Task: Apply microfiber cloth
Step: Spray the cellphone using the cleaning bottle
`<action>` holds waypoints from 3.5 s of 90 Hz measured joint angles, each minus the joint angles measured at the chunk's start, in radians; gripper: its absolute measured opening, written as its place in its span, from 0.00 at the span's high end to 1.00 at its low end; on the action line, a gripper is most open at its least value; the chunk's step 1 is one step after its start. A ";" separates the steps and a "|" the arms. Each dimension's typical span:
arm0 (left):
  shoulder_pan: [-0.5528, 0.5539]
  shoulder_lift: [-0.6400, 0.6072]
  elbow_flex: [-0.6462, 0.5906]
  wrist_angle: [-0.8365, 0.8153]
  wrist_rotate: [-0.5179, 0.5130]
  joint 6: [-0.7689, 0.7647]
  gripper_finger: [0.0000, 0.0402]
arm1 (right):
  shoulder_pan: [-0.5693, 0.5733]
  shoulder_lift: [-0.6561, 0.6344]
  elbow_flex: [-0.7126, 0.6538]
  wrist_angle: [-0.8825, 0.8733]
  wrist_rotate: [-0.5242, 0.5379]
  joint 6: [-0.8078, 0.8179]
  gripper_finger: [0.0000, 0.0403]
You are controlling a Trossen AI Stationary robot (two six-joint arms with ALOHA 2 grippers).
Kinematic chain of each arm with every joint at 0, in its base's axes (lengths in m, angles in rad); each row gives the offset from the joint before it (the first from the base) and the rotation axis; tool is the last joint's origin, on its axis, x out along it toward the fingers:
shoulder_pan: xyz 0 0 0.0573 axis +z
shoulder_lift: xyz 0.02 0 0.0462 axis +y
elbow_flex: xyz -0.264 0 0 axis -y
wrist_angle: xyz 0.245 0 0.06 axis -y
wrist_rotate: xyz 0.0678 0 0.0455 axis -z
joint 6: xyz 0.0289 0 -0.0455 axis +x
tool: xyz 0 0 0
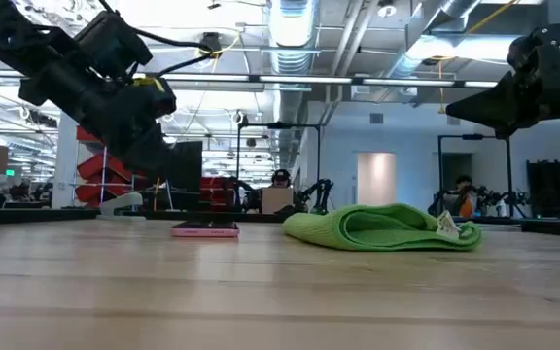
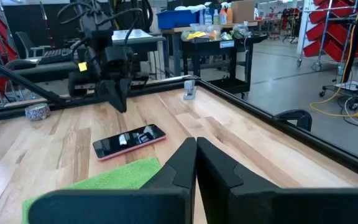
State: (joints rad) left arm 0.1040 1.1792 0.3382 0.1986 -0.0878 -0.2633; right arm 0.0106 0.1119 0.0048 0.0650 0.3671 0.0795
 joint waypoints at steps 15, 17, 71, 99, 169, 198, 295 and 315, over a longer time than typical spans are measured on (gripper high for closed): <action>0.000 0.000 0.000 0.002 0.000 -0.008 1.00 | 0.000 0.000 0.000 0.002 0.000 0.000 1.00; 0.000 0.000 0.000 0.002 0.000 -0.010 1.00 | 0.000 0.000 0.000 0.002 0.000 0.000 1.00; 0.000 0.000 0.000 0.002 -0.002 0.112 1.00 | -0.090 -0.001 0.003 0.050 0.006 -0.080 1.00; 0.001 -0.001 0.000 0.000 -0.002 0.055 1.00 | -0.097 -0.001 0.003 0.007 -0.001 0.052 1.00; 0.089 -0.001 0.000 -0.105 -0.030 -0.193 0.74 | -0.095 0.520 0.108 0.224 -0.144 0.075 1.00; 0.104 0.000 -0.001 -0.095 -0.029 -0.274 0.74 | -0.097 0.998 0.466 0.168 -0.242 0.005 1.00; 0.083 0.252 -0.169 0.407 0.020 -0.261 0.74 | -0.133 1.797 0.960 0.314 -0.446 0.114 1.00; 0.083 0.252 -0.168 0.404 0.021 -0.262 0.74 | -0.139 1.854 1.028 0.262 -0.449 0.096 1.00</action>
State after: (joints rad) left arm 0.1867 1.4315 0.1703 0.6022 -0.0669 -0.5255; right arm -0.1287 1.9655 1.0323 0.3272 -0.0814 0.1760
